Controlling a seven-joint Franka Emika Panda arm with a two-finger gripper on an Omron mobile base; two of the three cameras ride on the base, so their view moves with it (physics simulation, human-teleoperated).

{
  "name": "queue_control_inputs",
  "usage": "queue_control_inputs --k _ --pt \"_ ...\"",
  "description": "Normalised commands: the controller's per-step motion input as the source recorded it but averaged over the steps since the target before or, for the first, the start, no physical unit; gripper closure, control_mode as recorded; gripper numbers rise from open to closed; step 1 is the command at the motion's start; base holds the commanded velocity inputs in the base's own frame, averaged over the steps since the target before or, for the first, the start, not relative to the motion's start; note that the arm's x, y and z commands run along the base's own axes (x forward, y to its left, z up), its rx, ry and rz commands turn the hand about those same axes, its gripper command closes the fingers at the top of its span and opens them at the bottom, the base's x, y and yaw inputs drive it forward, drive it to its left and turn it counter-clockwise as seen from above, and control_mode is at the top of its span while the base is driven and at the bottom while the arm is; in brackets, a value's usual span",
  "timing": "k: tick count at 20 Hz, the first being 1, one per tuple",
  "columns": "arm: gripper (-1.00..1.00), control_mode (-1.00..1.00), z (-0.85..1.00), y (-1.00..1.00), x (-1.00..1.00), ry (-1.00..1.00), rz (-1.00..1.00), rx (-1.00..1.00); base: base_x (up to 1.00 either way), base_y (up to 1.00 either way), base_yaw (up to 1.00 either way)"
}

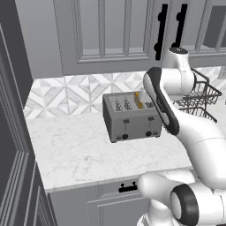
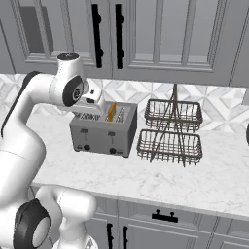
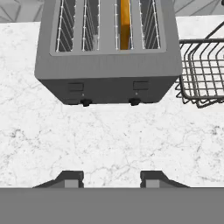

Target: Start the toaster. Once the lever pops up, take the bread to the plate on the dining counter.

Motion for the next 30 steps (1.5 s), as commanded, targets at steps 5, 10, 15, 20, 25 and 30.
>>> queue_control_inputs --k 5,10,15,20,25,30 --pt "-1.00 -1.00 -0.16 -0.20 0.00 0.02 0.00 0.00 0.00 0.00 0.00" --pt "-1.00 -1.00 -0.30 -0.49 0.00 0.00 0.00 0.02 0.00 0.00 0.00" --pt "-1.00 -1.00 -0.28 -0.14 0.13 0.00 0.00 0.00 0.00 0.00 0.00" --pt "1.00 -1.00 -0.33 0.00 0.33 -0.05 0.02 0.00 0.00 0.00 0.00" --pt "1.00 -1.00 -0.25 0.00 0.40 -0.06 0.02 0.00 0.00 0.00 0.00" --pt "1.00 -1.00 -0.24 0.00 0.39 -0.02 0.02 0.00 0.00 0.00 0.00"
